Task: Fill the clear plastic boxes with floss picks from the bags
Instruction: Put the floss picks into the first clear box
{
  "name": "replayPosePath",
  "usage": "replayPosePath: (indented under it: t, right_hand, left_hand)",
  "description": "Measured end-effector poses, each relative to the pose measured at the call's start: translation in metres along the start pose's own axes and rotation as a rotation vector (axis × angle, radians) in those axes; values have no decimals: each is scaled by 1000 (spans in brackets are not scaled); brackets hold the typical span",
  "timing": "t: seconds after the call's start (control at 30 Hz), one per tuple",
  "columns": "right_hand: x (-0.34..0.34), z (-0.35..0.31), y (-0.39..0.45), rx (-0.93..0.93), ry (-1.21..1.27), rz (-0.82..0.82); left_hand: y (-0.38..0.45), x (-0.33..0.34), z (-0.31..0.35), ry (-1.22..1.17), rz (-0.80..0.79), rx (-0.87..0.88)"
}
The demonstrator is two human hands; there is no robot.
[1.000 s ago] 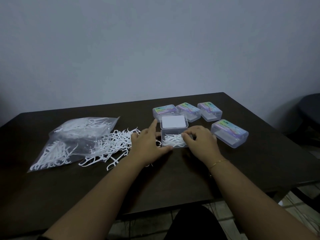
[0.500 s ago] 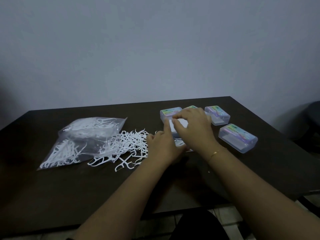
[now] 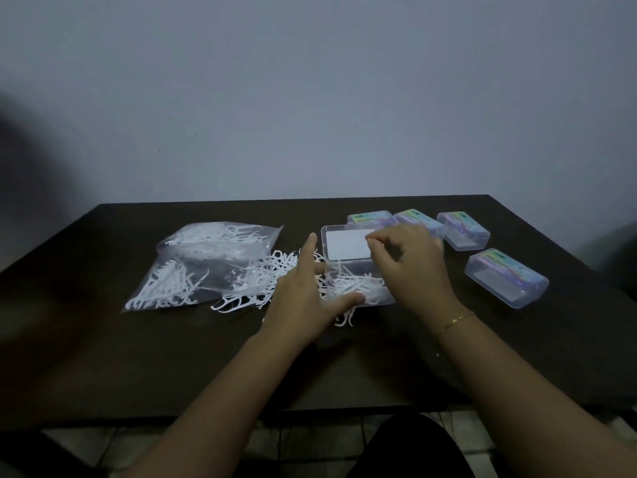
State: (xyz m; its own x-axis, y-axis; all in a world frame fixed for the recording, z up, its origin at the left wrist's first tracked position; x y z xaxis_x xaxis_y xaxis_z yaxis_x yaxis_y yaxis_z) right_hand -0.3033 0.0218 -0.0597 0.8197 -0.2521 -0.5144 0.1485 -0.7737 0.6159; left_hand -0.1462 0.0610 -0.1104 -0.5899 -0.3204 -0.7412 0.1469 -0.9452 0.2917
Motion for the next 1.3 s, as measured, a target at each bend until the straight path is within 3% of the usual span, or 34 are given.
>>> replayPosePath:
  t: [0.2,0.63,0.8,1.0,1.3]
  right_hand:
    - [17,-2,-16,-20,59,15]
    - [93,-36,-26,-1,-115,-324]
    - [109,-42,-23,7,-151,-303]
    - [130,-49,-28,-101,-276,-547]
    - [168,-78,-33,-178,-300,-742]
  left_hand:
    - [-1,-30,-30,-113,96,-89]
    - [-11,-79,-95,-66,163,-153]
    - [-13,-82,-109,-226,215,-207]
    - [-10,-83,-117,-423,263,-230]
    - [-11,-88,-131,-416,401,-268]
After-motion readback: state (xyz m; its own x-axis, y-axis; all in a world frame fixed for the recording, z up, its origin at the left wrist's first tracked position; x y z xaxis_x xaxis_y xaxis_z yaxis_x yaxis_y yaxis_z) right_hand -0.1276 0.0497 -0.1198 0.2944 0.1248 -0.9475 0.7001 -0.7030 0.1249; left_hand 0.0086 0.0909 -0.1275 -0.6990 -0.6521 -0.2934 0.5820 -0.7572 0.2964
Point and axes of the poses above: each hand's wrist, its own y-axis towards the middle knuckle, its own x-axis out of the palm, z = x × y, the point moved 5 cm from there along y, towards the middle knuckle, and after that the axes turned 8 degrees about y, right-handed, at the moved point
